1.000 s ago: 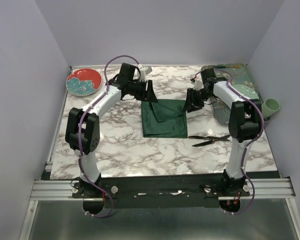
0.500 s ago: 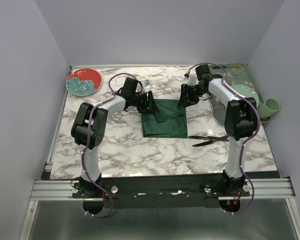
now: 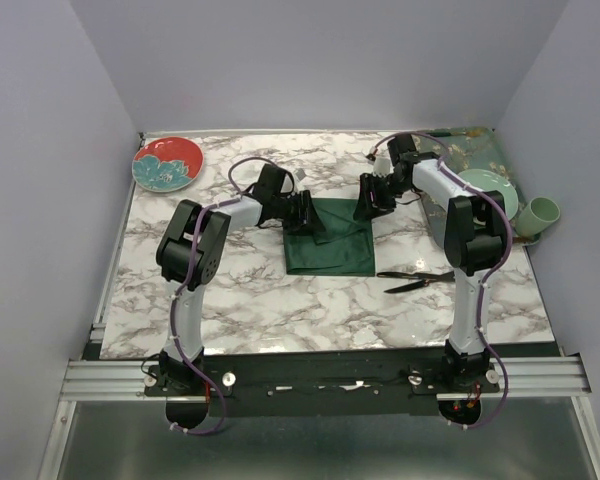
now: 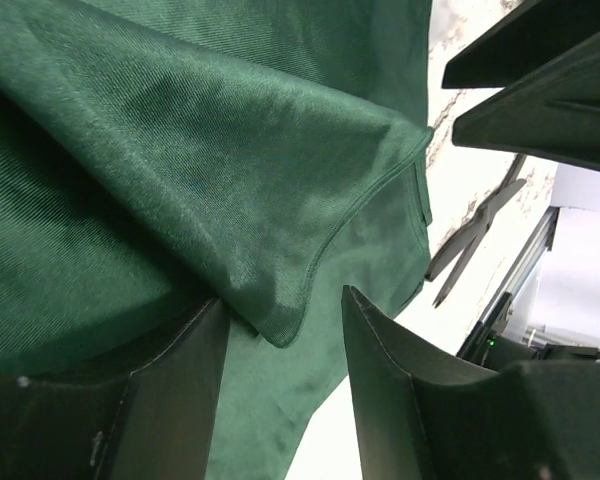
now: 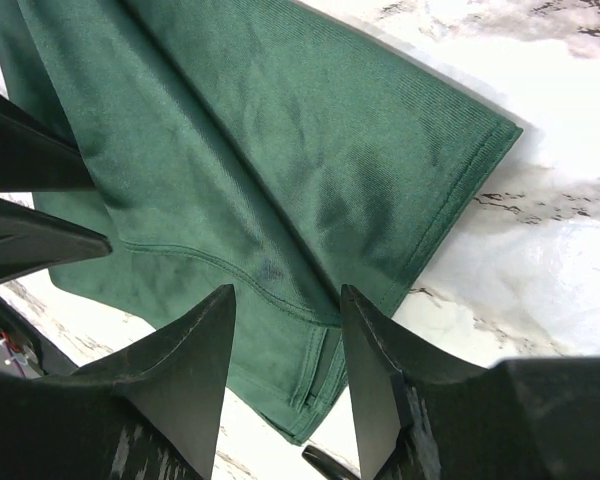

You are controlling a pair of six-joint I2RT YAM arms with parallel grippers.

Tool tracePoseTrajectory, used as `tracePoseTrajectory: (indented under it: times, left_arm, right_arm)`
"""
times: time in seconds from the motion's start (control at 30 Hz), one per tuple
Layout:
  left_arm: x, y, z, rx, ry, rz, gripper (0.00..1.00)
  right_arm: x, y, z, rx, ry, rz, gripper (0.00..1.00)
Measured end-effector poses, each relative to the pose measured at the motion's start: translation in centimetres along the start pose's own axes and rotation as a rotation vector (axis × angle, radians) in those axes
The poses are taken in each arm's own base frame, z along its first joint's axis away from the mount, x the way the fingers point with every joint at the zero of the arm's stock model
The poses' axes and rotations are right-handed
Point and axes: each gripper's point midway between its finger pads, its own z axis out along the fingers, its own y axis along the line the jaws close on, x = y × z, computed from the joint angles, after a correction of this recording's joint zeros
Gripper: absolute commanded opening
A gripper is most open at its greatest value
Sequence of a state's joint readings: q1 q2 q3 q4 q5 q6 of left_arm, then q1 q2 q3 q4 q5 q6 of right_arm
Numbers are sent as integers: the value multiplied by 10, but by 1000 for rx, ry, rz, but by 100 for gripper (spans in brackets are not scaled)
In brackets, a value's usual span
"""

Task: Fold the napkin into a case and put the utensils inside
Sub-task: Fold the rectangle-folded napkin at the center of the board.

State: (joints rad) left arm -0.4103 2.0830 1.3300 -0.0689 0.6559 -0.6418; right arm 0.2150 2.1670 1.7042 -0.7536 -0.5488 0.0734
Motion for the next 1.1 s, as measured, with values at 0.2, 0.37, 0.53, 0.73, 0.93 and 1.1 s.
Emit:
tracePoseTrajectory:
  times: [0.2,0.37,0.53,0.73,0.93,1.1]
  left_arm:
    - [-3,-4,6,23,-8,-35,30]
    - [-18,-21,5,82,-50,-39,18]
    - [-48,-52,0,160,-109,0,17]
    - [-79,-74,6,247,-165,24,21]
    - [-92,-71,23,273,-178,9,42]
    - [-98,-67,37,280,-178,-8,60]
  right_arm:
    - [0,0,0,0,1,-1,57]
    - [2,-1,1,0,4,-4,62]
    - [5,-2,2,1,14,-6,66]
    - [19,-4,3,2,40,-1,66]
    - [21,1,-5,-2,32,-24,66]
    - [17,6,-15,-7,10,-70,66]
